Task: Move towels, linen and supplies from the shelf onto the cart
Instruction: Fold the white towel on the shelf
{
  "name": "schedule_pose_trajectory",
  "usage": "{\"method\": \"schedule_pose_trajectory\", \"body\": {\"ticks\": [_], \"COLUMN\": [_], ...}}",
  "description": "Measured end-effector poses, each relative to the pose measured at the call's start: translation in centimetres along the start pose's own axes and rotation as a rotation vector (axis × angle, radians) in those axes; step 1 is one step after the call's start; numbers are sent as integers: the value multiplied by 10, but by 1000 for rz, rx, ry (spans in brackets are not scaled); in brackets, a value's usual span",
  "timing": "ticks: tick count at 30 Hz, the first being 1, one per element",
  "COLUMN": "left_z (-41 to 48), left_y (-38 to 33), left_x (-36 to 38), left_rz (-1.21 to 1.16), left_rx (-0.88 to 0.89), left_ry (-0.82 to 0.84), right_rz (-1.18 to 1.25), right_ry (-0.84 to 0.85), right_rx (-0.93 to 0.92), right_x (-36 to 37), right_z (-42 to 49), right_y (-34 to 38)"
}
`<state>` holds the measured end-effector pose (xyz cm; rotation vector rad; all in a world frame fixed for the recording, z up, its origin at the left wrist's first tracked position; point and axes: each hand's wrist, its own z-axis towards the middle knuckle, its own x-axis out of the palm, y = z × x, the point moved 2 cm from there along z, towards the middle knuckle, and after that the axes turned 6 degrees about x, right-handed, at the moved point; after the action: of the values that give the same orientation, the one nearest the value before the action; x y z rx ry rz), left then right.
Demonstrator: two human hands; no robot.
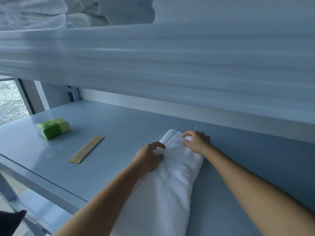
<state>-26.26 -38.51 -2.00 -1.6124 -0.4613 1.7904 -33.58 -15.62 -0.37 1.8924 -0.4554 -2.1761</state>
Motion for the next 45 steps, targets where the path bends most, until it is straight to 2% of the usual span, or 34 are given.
{"method": "schedule_pose_trajectory", "body": {"ticks": [4, 9, 11, 15, 19, 24, 28, 30, 33, 36, 40, 45], "left_z": [0, -1, 0, -1, 0, -4, -18, -28, -44, -56, -74, -106], "left_y": [3, 7, 9, 10, 10, 6, 4, 7, 5, 1, -7, 1], "left_x": [-1, -2, -1, 1, 2, -4, -30, -45, -54, -58, -63, -71], "left_rz": [-97, -186, -220, -234, -213, -211, -368, -325, -265, -256, -306, -197], "left_rx": [9, 25, 21, 10, 9, -4, -86, -88, -60, -35, -67, -133], "left_ry": [-37, -89, -107, -122, -136, -127, -24, 35, 125, 148, 85, 200], "right_rz": [269, 482, 415, 153, 125, -101, -86, -19, 1, -44, -59, -23], "right_ry": [-21, -243, -288, -55, -104, 28, -50, -73, 4, 80, 110, 108], "right_rx": [17, -78, -149, -165, -216, -219, -234, -244, -250, -249, -213, -186], "right_x": [5, 3, 6, 21, 12, 22, 6, 2, 7, 12, 9, 3], "right_z": [11, 18, 19, 20, 15, -5, -26, -53, -94, -115, -123, -157], "right_y": [3, 15, 23, 22, 28, 31, 39, 44, 54, 63, 67, 79]}}
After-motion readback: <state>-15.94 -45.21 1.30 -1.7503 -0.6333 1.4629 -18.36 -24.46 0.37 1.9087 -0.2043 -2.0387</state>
